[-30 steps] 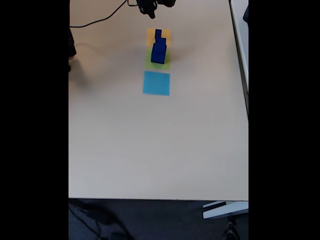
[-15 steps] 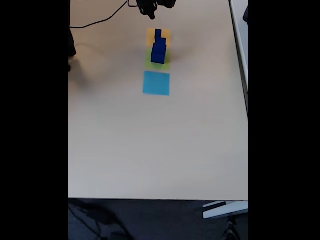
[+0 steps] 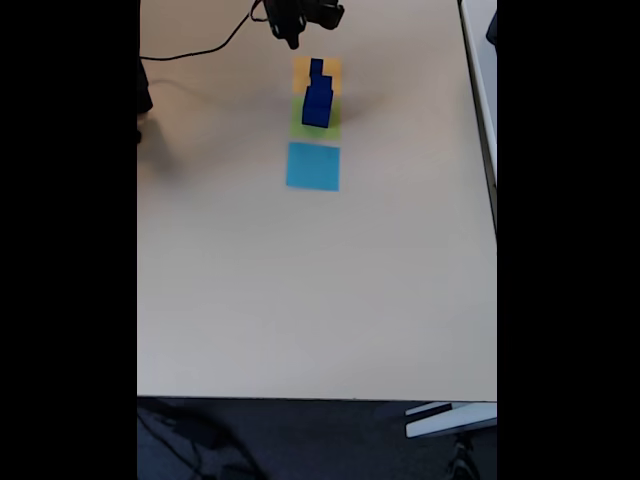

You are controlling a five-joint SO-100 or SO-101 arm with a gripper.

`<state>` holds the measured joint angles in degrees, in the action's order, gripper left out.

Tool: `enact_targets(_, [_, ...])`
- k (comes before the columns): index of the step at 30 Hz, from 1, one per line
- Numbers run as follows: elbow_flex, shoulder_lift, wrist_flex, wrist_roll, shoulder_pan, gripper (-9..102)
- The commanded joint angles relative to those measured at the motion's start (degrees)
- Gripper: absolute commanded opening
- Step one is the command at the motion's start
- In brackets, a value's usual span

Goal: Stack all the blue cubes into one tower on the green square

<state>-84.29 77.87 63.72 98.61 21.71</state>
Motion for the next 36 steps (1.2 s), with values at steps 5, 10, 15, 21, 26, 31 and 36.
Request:
enact_targets(5, [-5.0,11.6,-0.5,0.4,0.7,0])
enact_targets(10, [-9.2,16.0,-0.4,0.4,0.9,0])
enact_targets(15, [-13.6,21.3,0.6,0.3,1.1,0])
enact_targets(21, [-13.8,24.8,6.0,0.3,0.5,0])
enact_targets(26, [-18.3,30.4,6.5,-1.7,-0.5,0])
enact_targets(31, [-24.3,37.6,6.7,-1.7,0.1,0])
enact_targets(36, [-30.5,45.2,6.8,-4.0,0.4,0])
